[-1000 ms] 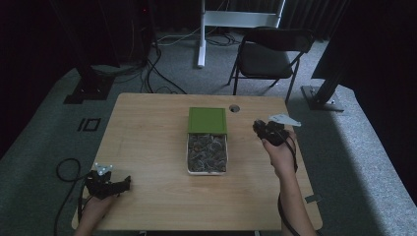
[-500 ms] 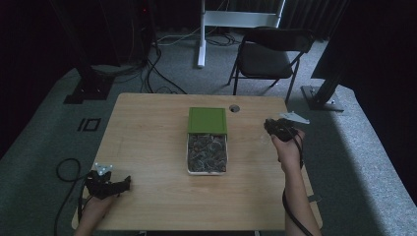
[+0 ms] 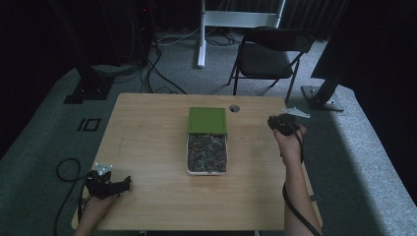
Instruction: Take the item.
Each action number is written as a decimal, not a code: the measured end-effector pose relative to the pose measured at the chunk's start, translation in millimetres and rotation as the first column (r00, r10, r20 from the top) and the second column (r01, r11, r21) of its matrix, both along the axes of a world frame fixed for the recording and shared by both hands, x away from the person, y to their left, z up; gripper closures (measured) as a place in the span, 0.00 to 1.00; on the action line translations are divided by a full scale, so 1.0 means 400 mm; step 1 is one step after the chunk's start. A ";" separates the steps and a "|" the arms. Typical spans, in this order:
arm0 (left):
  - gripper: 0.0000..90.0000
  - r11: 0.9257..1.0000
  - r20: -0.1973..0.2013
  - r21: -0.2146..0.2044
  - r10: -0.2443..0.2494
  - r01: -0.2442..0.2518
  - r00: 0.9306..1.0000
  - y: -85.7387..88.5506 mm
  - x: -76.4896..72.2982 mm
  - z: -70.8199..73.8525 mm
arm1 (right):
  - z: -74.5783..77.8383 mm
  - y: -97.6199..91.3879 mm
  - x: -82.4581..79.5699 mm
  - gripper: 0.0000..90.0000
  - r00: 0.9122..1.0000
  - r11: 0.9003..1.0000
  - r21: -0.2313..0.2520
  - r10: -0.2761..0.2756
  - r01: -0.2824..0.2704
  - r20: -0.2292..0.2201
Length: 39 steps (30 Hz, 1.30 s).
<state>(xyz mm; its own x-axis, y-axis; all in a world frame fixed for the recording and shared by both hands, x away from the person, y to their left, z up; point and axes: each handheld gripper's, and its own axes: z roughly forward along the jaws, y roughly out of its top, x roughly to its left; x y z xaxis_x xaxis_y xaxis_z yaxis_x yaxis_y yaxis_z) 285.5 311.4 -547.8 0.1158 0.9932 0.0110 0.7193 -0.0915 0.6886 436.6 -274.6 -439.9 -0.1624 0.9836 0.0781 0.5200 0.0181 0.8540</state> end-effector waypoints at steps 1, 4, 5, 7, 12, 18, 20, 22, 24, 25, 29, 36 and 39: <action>0.01 1.000 0.000 0.000 0.000 0.000 1.000 0.000 0.000 0.000 | -0.001 -0.001 0.002 0.88 1.000 1.000 -0.002 -0.002 0.002 -0.001; 0.01 1.000 0.000 0.000 0.000 0.000 1.000 0.000 0.000 0.000 | -0.002 -0.004 0.008 0.88 1.000 1.000 0.004 0.001 -0.001 -0.008; 0.01 1.000 0.000 0.000 0.000 0.000 1.000 0.000 0.000 0.000 | -0.003 -0.003 0.011 0.87 1.000 1.000 -0.006 -0.001 0.001 -0.011; 0.01 1.000 0.000 0.000 0.000 0.000 1.000 0.000 0.000 0.000 | -0.005 -0.005 0.016 0.87 1.000 1.000 -0.008 -0.004 0.004 -0.016; 0.01 1.000 0.000 0.000 0.000 0.000 1.000 0.000 0.000 0.000 | -0.016 -0.003 0.026 0.87 1.000 1.000 -0.013 -0.007 0.006 -0.029; 0.01 1.000 0.000 0.000 0.000 0.000 1.000 0.000 0.000 0.000 | -0.031 0.002 0.032 0.81 0.999 1.000 0.007 -0.003 0.003 -0.052; 0.01 1.000 0.000 0.000 0.000 0.000 1.000 0.000 0.000 0.000 | -0.034 0.001 0.032 0.76 0.999 1.000 0.022 -0.003 0.004 -0.050; 0.01 1.000 0.000 0.000 0.000 0.000 1.000 0.000 0.000 0.000 | -0.035 0.003 0.032 0.70 0.999 1.000 0.023 -0.003 0.004 -0.053; 0.01 1.000 0.000 0.000 0.000 0.000 1.000 0.000 0.000 0.000 | -0.033 0.003 0.030 0.68 0.999 0.999 0.032 -0.004 0.005 -0.046; 0.01 1.000 0.000 0.000 0.000 0.000 1.000 0.000 0.000 0.000 | -0.031 0.003 0.029 0.65 0.999 1.000 0.029 -0.004 0.005 -0.044; 0.01 1.000 0.000 0.000 0.000 0.000 1.000 0.000 0.000 0.000 | -0.020 0.005 0.018 0.55 0.999 0.999 0.040 0.002 -0.001 -0.036; 0.01 1.000 0.000 0.000 0.000 0.000 1.000 0.000 0.000 0.000 | -0.021 0.004 -0.001 0.28 0.999 0.998 0.049 0.046 -0.044 -0.024; 0.01 1.000 0.000 0.000 0.000 0.000 1.000 0.000 0.000 0.000 | -0.025 0.007 -0.010 0.22 0.998 0.997 0.045 0.063 -0.062 -0.024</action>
<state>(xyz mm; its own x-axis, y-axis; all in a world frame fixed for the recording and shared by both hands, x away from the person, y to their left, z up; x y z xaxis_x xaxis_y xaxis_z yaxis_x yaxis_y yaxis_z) 285.5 311.3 -547.8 0.1159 0.9932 0.0112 0.7193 -0.0917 0.6886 432.5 -272.0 -450.1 -0.2212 0.9671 0.1257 0.5403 0.0142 0.8414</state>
